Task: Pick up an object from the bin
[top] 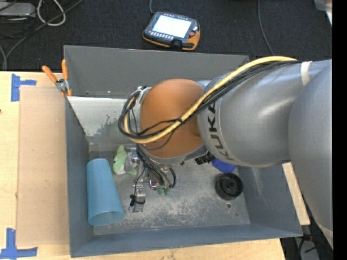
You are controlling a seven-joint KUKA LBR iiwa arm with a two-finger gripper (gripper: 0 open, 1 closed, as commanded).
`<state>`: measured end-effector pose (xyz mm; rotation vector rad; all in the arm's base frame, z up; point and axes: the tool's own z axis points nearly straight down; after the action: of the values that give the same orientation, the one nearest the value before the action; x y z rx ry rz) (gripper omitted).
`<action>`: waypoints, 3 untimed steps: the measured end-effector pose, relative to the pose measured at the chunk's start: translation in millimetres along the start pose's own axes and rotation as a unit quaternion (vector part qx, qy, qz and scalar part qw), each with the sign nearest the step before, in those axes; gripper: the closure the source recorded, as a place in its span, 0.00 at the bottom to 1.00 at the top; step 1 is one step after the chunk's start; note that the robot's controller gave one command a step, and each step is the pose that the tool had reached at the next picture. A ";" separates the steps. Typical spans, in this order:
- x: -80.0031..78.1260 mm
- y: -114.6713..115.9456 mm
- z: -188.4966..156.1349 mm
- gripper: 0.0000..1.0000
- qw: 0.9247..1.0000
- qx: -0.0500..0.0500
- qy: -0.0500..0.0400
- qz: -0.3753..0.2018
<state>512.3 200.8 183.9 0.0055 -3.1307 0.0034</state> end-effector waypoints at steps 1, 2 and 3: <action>-2.2 -1.5 -4.4 0.00 1.000 -0.001 -0.004 0.003; -65.2 -24.0 116.9 0.00 0.999 -0.001 -0.002 0.040; -78.7 -38.5 34.8 0.00 0.999 -0.003 -0.013 -0.040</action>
Offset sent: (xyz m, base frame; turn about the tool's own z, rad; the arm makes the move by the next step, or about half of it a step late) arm 0.0634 -0.0233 -0.1139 0.0750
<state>590.7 162.5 148.3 0.1333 -3.1529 -0.0079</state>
